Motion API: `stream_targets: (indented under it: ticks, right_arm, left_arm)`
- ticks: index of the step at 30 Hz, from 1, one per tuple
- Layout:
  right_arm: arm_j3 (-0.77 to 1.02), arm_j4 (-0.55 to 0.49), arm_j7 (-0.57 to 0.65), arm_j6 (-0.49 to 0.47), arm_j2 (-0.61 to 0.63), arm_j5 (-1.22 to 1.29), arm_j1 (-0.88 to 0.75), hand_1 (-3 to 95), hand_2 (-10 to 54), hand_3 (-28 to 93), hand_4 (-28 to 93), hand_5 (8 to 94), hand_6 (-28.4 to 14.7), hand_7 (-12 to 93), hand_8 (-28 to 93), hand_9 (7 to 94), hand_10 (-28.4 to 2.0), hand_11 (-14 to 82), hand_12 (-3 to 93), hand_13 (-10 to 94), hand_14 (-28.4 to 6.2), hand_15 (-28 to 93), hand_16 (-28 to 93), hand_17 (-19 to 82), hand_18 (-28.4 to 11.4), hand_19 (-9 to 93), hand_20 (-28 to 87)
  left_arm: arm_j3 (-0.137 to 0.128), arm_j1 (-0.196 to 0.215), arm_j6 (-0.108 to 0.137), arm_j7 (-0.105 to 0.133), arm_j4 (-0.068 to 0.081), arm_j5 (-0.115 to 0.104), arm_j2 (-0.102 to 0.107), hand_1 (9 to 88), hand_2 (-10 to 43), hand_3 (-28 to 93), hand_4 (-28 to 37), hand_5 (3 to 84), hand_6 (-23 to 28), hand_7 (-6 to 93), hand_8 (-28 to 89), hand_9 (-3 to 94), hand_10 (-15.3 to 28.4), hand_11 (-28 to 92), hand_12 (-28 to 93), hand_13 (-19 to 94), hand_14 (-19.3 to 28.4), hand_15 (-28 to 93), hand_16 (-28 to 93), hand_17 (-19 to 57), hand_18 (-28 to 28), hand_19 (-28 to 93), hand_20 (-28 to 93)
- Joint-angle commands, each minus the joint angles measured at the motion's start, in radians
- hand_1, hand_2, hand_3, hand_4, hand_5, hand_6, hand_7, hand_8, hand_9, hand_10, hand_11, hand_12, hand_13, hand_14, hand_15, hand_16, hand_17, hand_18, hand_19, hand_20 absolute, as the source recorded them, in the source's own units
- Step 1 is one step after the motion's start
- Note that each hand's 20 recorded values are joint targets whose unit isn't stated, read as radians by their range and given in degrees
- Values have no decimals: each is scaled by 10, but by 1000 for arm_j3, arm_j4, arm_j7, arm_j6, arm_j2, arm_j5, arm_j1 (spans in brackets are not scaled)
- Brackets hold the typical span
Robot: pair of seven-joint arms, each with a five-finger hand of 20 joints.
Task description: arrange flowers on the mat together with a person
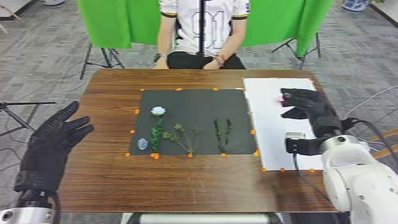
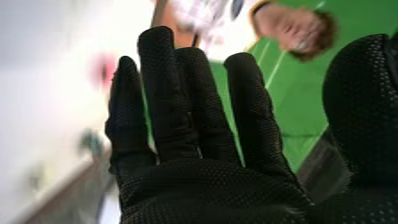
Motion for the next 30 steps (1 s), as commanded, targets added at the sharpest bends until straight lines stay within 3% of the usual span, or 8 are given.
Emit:
stream_targets:
  ticks: [1,8,10,15,30]
  right_arm:
    - [-59,54,234,78,126,-451,87,325,-58,672,-263,521,-1,132,-115,534,-173,172,146,523,-163,547,101,180,-217,654,174]
    - [-160,158,435,-20,174,-695,194,337,-73,684,-259,526,-5,126,-114,536,-185,161,144,548,-161,573,97,212,-214,692,157]
    - [-184,197,458,-98,177,-727,233,344,-82,690,-257,525,-7,122,-112,537,-187,157,144,553,-161,577,92,216,-216,703,142]
    - [-236,287,479,-214,197,-727,305,357,-92,692,-258,510,-14,114,-108,522,-200,142,141,555,-164,583,86,219,-219,727,99]
    - [-374,478,510,-335,214,-692,426,399,-95,716,-272,521,-7,127,-111,527,-197,133,139,563,-163,577,78,221,-222,745,47]
  left_arm:
    - [5,7,0,-7,-2,7,-8,205,42,780,-283,311,52,158,-114,315,188,252,105,205,253,464,-85,-103,246,491,74]
    - [6,0,1,-15,-4,11,-9,205,43,779,-283,312,53,159,-114,316,190,253,104,204,254,468,-86,-103,247,492,73]
    - [5,1,1,-13,-5,9,-9,205,43,779,-283,312,53,159,-114,316,190,253,104,204,254,468,-87,-103,247,492,73]
    - [9,-9,-5,-14,-2,14,-6,203,43,778,-283,312,54,158,-114,308,188,246,101,201,254,468,-88,-103,248,489,70]
    - [25,-43,-16,-39,8,16,-3,200,43,778,-283,311,53,153,-112,307,188,247,103,198,254,465,-88,-105,248,488,67]
